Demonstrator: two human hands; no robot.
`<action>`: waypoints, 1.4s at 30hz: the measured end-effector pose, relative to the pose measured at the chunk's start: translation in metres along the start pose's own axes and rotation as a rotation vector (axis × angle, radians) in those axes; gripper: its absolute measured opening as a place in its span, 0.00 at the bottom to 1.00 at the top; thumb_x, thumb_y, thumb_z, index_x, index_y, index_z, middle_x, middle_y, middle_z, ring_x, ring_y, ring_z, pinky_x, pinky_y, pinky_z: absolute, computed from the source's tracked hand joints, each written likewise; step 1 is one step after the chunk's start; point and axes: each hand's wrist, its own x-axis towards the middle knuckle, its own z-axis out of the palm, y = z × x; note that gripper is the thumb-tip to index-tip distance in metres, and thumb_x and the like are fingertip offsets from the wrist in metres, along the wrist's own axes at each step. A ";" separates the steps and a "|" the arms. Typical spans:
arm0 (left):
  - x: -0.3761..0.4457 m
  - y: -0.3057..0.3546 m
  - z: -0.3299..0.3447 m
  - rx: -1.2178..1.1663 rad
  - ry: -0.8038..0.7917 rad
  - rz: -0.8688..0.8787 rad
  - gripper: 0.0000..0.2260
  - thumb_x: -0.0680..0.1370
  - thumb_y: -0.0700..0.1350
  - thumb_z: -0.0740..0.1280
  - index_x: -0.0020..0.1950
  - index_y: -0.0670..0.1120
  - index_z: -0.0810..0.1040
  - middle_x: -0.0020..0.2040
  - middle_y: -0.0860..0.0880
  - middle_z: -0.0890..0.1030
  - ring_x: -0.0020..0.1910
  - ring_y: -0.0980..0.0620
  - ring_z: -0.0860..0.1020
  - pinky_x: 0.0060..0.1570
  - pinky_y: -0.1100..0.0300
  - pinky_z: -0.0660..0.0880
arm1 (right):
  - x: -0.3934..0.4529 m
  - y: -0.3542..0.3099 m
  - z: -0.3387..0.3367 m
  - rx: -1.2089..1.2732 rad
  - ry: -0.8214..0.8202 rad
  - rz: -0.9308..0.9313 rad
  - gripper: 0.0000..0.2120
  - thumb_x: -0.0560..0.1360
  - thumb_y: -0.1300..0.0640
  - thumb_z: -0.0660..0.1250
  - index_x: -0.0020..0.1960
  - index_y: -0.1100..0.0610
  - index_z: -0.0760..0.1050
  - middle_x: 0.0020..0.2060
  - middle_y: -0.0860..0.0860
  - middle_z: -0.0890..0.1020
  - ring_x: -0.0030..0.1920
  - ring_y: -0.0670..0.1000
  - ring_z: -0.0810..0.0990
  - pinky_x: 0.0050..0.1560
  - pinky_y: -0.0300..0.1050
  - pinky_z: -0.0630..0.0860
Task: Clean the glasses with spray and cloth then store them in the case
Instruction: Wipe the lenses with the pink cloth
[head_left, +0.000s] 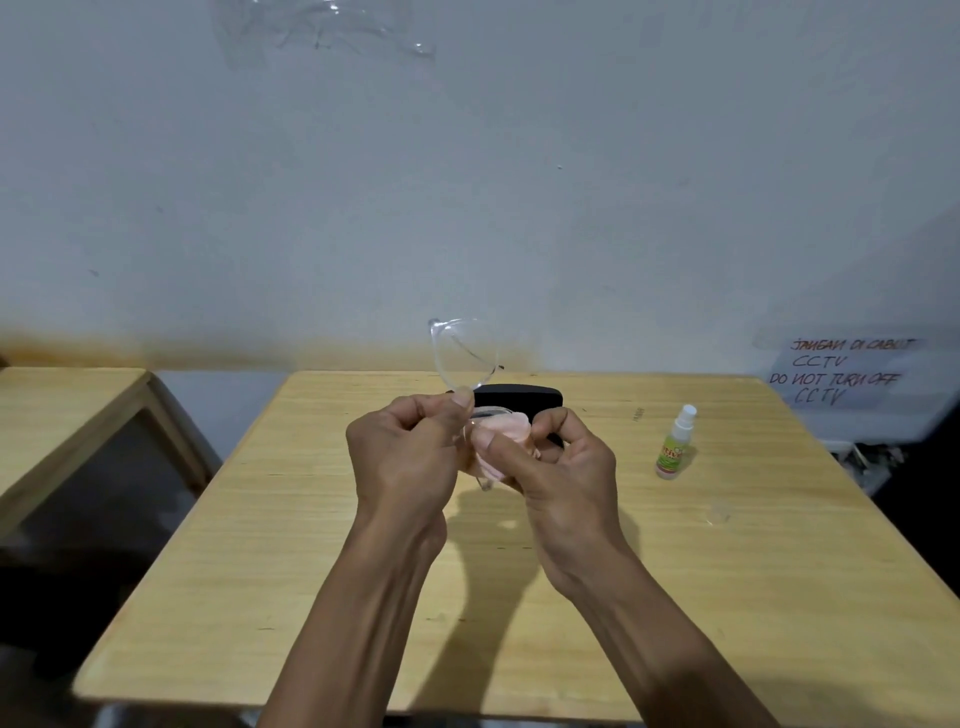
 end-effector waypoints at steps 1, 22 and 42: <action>0.001 -0.001 -0.001 0.001 -0.001 0.008 0.08 0.73 0.35 0.73 0.36 0.36 0.78 0.30 0.47 0.80 0.24 0.62 0.78 0.25 0.68 0.74 | -0.001 -0.003 -0.001 -0.015 -0.008 -0.025 0.19 0.62 0.58 0.83 0.39 0.51 0.72 0.33 0.61 0.81 0.37 0.57 0.80 0.45 0.54 0.76; -0.005 -0.011 0.004 -0.008 -0.029 -0.009 0.09 0.74 0.35 0.72 0.35 0.34 0.77 0.28 0.40 0.79 0.25 0.50 0.78 0.21 0.65 0.73 | -0.002 -0.007 -0.011 -0.194 0.054 -0.195 0.06 0.71 0.61 0.78 0.46 0.53 0.87 0.38 0.51 0.88 0.37 0.50 0.85 0.41 0.42 0.82; 0.002 -0.010 0.000 -0.058 -0.007 -0.063 0.11 0.72 0.35 0.73 0.31 0.39 0.77 0.28 0.51 0.81 0.25 0.58 0.79 0.23 0.66 0.72 | -0.013 -0.004 -0.020 -0.282 -0.012 -0.190 0.08 0.69 0.62 0.80 0.41 0.50 0.87 0.37 0.51 0.88 0.38 0.49 0.85 0.40 0.44 0.80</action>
